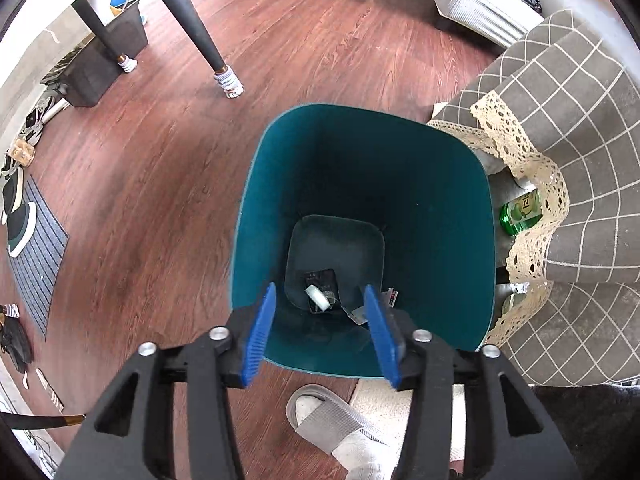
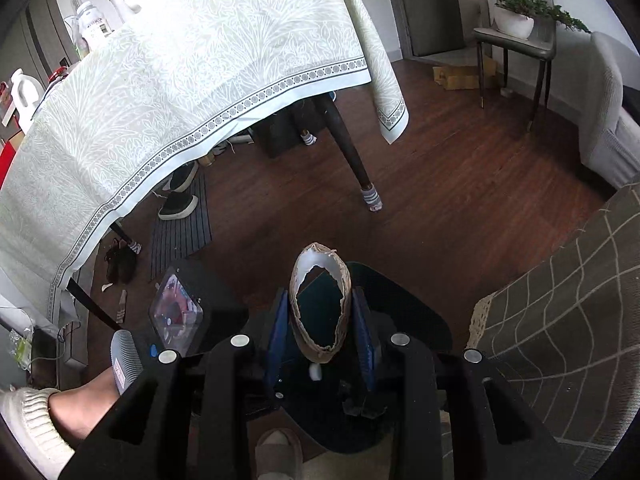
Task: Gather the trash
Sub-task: 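Drop the cardboard tape roll into the bin by opening the right tool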
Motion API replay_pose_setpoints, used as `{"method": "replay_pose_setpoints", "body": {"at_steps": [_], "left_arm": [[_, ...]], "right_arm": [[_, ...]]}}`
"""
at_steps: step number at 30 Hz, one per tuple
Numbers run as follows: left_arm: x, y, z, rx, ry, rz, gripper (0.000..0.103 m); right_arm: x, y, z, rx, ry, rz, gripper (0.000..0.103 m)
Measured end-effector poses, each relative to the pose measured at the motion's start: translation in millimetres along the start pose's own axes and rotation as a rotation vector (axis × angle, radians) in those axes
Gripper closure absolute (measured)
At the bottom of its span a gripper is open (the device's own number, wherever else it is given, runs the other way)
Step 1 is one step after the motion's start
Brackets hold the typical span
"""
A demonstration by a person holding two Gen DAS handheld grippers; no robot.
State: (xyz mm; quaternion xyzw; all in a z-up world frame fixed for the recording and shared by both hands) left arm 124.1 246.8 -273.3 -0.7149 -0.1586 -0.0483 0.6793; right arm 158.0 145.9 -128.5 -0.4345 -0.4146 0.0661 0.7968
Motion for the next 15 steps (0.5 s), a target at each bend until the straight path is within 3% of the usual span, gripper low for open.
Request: {"method": "replay_pose_setpoints", "body": {"at_steps": [4,8,15], "left_arm": [[2,-9,3,0.020,-0.003,-0.027,0.041],[5,-26,17,0.033,-0.033,-0.067,0.039],[21,-81,41,0.019,-0.139,-0.214,0.035]], "right_arm": [[-5,16,-2,-0.010,0.010,0.034,0.071],[-8,29,-5,-0.019,0.028,0.059,0.072],[-23,57,-12,-0.047,0.058,0.124,0.072]]}}
Point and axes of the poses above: each gripper's, at about its wrist camera, not at the fingertips, and y roughly the way its jaws point, z to its left, x to its top, the point moved 8 cm from there along y, roughly the way its jaws point, and after that the axes turned 2 degrees about -z, right-handed, at the moved point
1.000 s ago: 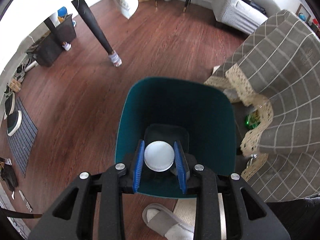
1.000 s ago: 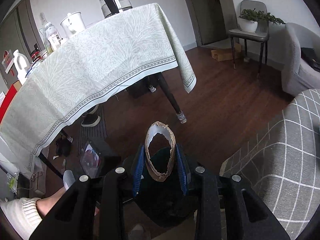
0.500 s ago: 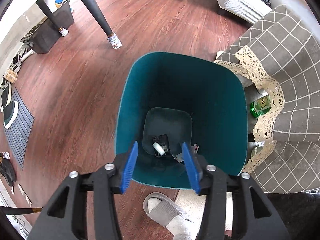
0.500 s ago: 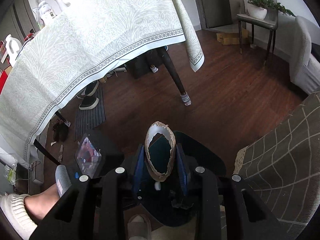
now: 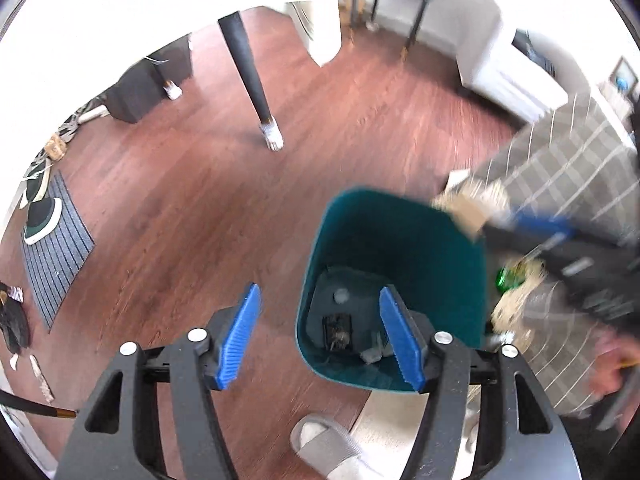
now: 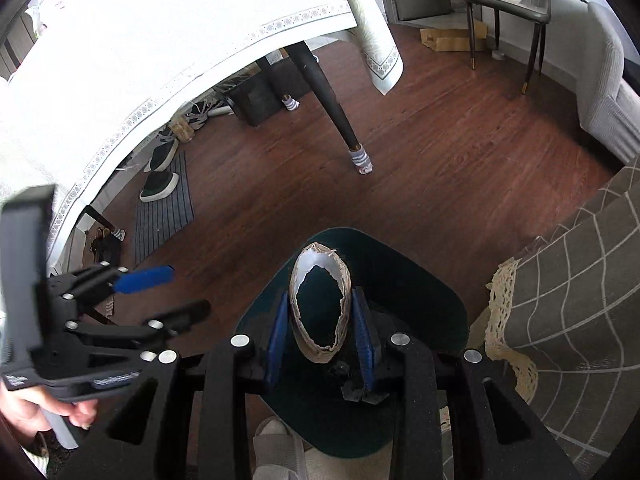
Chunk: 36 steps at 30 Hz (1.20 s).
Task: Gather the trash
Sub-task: 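Drop the cardboard tape roll into the bin by opening the right tool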
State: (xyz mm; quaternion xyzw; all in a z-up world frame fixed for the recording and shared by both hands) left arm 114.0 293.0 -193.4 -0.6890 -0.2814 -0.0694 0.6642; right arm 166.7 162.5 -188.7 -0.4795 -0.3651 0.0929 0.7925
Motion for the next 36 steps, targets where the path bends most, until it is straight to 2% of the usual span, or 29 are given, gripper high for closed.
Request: {"method": "replay_pose_setpoints", "body": {"at_steps": [4,7,11,15,22,30,36], "left_arm": [[21,-39,-2,-0.051,-0.057,-0.100,0.035],[38,-72,-10,-0.078,-0.045,-0.201,0.031],[47,-102,-23,-0.061,0.016,-0.289,0.030],[52,-113,-30,-0.105,0.008,-0.308,0.030],[61,-142,-44,-0.041,0.089,-0.412,0.032],[63,-170,-71,-0.152,0.113,-0.464,0.036],[71,-186,-67,-0.189,0.093,-0.504,0.036]], "right_arm": [[-11,27,1,-0.019,0.002,0.062,0.071],[-21,48,5,-0.024,-0.004,0.114,0.071],[-35,71,12,-0.028,-0.037,0.180,0.071],[-46,87,16,-0.031,-0.058,0.228,0.071],[-69,109,18,-0.057,-0.091,0.304,0.071],[-91,126,18,-0.083,-0.133,0.379,0.071],[-97,130,12,-0.118,-0.129,0.395,0.065]]}}
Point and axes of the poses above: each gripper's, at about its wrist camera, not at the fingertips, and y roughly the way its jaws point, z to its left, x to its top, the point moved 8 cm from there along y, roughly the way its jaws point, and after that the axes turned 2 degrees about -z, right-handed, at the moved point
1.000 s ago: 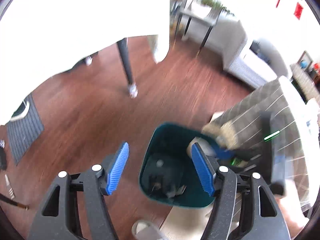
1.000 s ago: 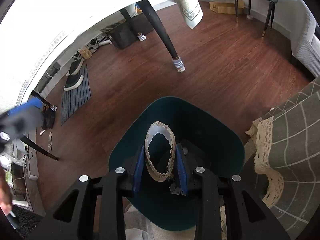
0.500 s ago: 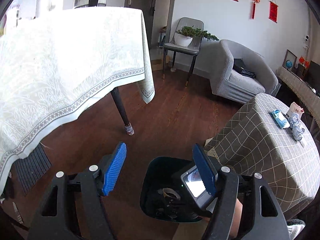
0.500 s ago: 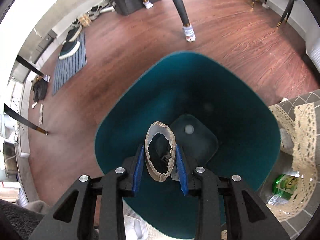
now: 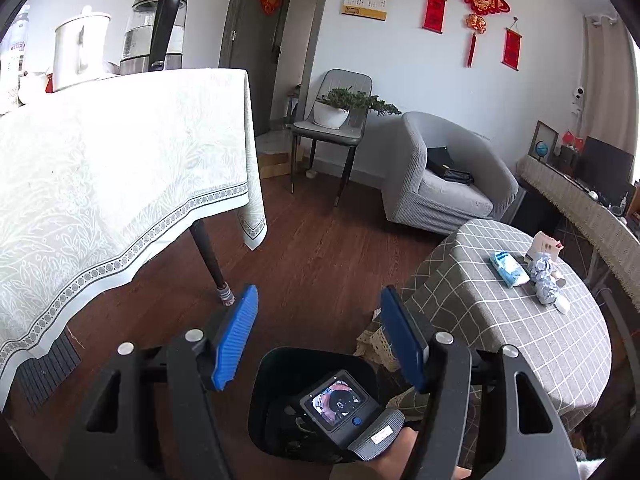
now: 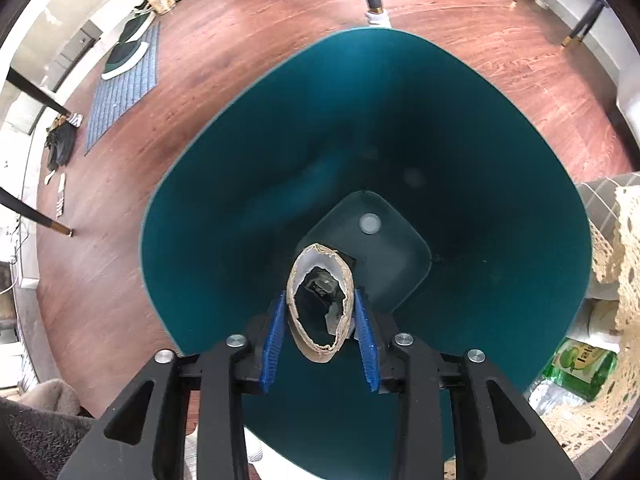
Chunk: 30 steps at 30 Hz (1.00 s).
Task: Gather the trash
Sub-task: 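Drop the cardboard tape roll into the bin by opening the right tool, then move both tools back toward the table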
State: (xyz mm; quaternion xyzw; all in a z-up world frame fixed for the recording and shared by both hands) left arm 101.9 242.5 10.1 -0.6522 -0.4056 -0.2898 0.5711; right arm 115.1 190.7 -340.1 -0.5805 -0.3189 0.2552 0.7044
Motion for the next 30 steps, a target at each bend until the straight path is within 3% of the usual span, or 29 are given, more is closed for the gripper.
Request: {"method": "replay_pose_setpoints", "body": {"at_steps": [4,10,15,22,26,30], "left_arm": [[5,-1,3,0.019,0.002,-0.004,0.038],[19,-11,-8,0.052,0.084,-0.050,0.038],[24,-8,-23,0.038,0.079,-0.050,0.038],[41,-7,-59,0.022,0.117,-0.078,0.038],[48,-6,-72,-0.014,0.067,-0.089,0.038],[50,0,-85,-0.002,0.082,-0.095,0.037]], "right_arm": [[-3,-5,-6,-0.025,0.010,-0.018,0.051],[-5,-24,-16,-0.015,0.029,-0.067,0.050],[-4,-52,-24,0.012,0.024,-0.130,0.050],[-2,-128,-25,0.066,0.007,-0.298,0.049],[-5,-175,-31,0.087,0.005,-0.409,0.048],[-11,-220,-45,0.081,0.014,-0.512,0.048]]}}
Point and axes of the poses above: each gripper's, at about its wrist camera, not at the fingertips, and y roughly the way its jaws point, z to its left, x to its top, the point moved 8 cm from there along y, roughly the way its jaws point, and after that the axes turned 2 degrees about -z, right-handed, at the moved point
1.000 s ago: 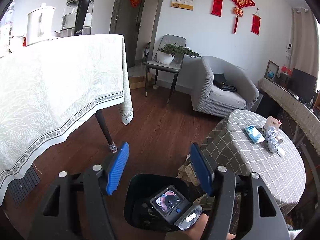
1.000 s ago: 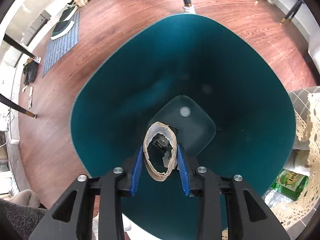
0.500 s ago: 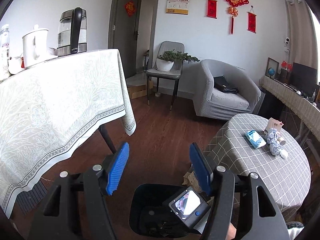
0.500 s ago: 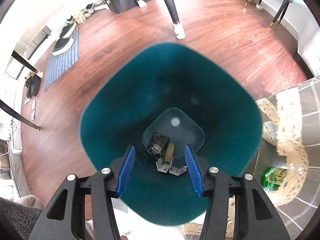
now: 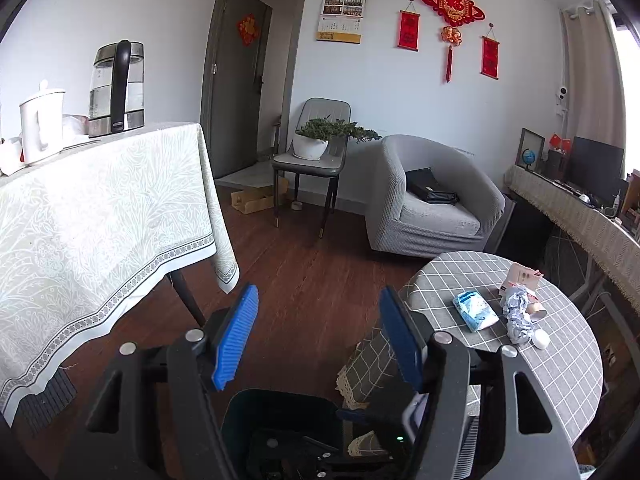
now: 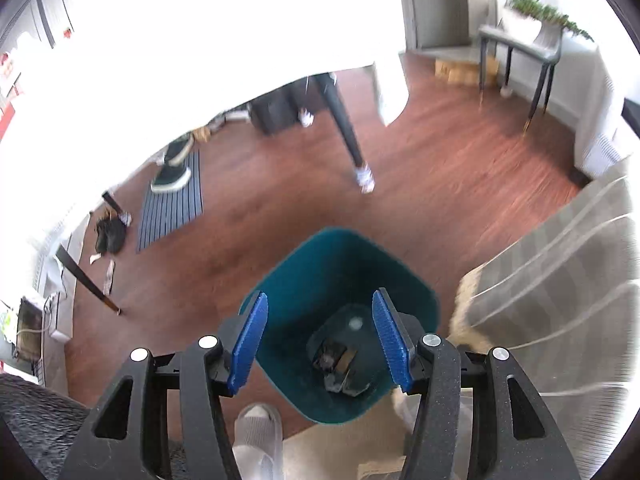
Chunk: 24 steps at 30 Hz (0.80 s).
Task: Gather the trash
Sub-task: 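Move both tools back toward the table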
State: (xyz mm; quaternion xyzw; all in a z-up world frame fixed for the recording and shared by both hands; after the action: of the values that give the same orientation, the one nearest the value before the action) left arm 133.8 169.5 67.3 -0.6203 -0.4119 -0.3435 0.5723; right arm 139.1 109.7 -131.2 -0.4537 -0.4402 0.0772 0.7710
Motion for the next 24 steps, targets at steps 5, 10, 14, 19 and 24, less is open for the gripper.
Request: {"method": "replay_pose_setpoints", "body": {"at_steps": [5,10,14,19,24], "left_arm": [[-3,12,-26,-0.003,0.039,0.015,0.036],[-7,19,-65,-0.075,0.037,0.024,0.034],[-9,25,-94,-0.107,0.054,0.014,0.029],[-15,38,-126,-0.143,0.065,0.032,0.025],[-23,57,-159,-0.197,0.079,0.068,0.023]], "right_arm": [[14,-52,-19,-0.030,0.012,-0.113,0.047],[17,-100,-42,-0.071,0.031,-0.194,0.046],[15,-133,-65,-0.114,0.042,-0.251,0.043],[0,-162,-103,-0.176,0.081,-0.264,0.043],[-27,-191,-142,-0.270,0.113,-0.261,0.038]]}}
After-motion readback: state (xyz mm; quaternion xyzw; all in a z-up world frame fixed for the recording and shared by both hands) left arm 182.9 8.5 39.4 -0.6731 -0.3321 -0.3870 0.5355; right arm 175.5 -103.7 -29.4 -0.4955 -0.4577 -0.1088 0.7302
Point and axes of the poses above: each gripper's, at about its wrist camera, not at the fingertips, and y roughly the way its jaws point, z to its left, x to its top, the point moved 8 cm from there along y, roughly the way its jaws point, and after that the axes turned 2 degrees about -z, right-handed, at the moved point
